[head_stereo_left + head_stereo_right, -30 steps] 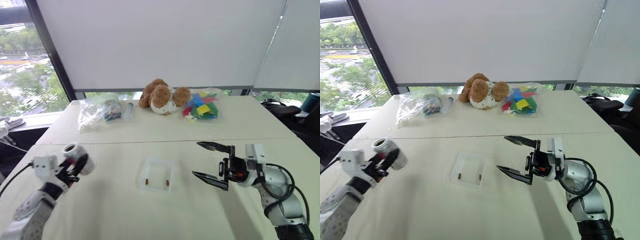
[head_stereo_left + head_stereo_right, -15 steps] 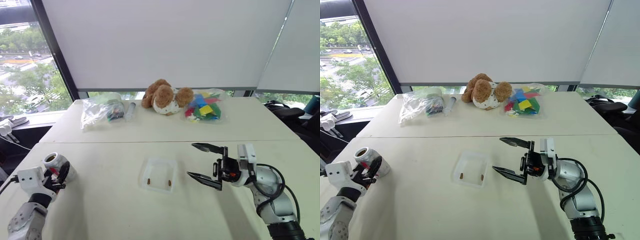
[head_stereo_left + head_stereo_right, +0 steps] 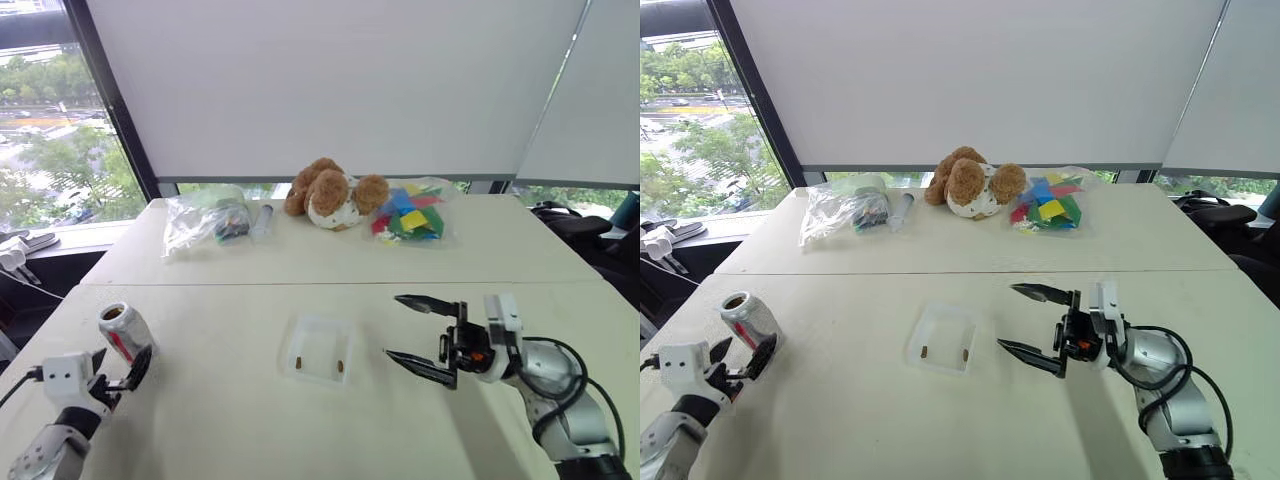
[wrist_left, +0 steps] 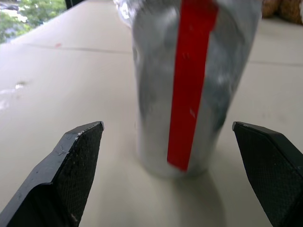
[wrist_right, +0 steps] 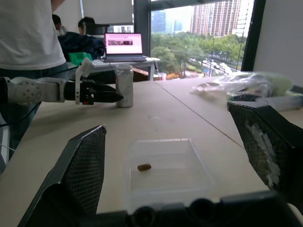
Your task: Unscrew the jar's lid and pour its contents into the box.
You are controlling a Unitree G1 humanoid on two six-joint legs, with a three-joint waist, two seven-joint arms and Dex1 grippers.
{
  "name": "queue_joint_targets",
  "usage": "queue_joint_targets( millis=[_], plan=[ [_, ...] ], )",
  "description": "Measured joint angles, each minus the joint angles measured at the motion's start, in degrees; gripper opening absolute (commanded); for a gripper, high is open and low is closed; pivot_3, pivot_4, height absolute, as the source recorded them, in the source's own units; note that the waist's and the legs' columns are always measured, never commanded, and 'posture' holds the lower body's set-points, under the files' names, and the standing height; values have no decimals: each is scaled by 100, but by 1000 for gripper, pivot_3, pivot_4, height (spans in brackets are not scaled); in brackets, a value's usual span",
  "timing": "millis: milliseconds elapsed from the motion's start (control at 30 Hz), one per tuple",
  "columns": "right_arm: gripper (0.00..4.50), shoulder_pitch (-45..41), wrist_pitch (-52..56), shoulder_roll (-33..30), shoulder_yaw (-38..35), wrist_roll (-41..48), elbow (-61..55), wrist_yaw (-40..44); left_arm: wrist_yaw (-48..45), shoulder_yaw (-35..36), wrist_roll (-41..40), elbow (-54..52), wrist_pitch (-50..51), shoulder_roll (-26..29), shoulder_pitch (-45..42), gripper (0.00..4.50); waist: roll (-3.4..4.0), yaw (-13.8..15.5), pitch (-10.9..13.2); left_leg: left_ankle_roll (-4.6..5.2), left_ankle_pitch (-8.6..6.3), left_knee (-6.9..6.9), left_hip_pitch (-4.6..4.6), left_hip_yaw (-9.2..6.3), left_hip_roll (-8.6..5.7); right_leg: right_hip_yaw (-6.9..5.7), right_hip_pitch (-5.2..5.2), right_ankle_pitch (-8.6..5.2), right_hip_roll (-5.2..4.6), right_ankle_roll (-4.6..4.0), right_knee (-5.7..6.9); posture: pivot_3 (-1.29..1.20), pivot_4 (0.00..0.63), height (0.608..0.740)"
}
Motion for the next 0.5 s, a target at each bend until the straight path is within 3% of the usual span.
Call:
queue_joint_targets(
  millis=[200,500],
  plan=[
    [4500,786,100,-597,-692,136,-185,118,-964,337,102,-530,-42,816,1039,4469,-3,-1,0,-1,-2,-3,-3,6,8,2,3,-14,-2,-24,-17,0,150,740],
    [4500,1785,-212,-1746,-1510,45,189,1393,-2719,1103,233,-2227,-376,1720,2796,4469,-1,12,-3,-6,-16,-10,-11,31,19,3,16,-22,-19,-44,-65,0,150,740]
  ],
)
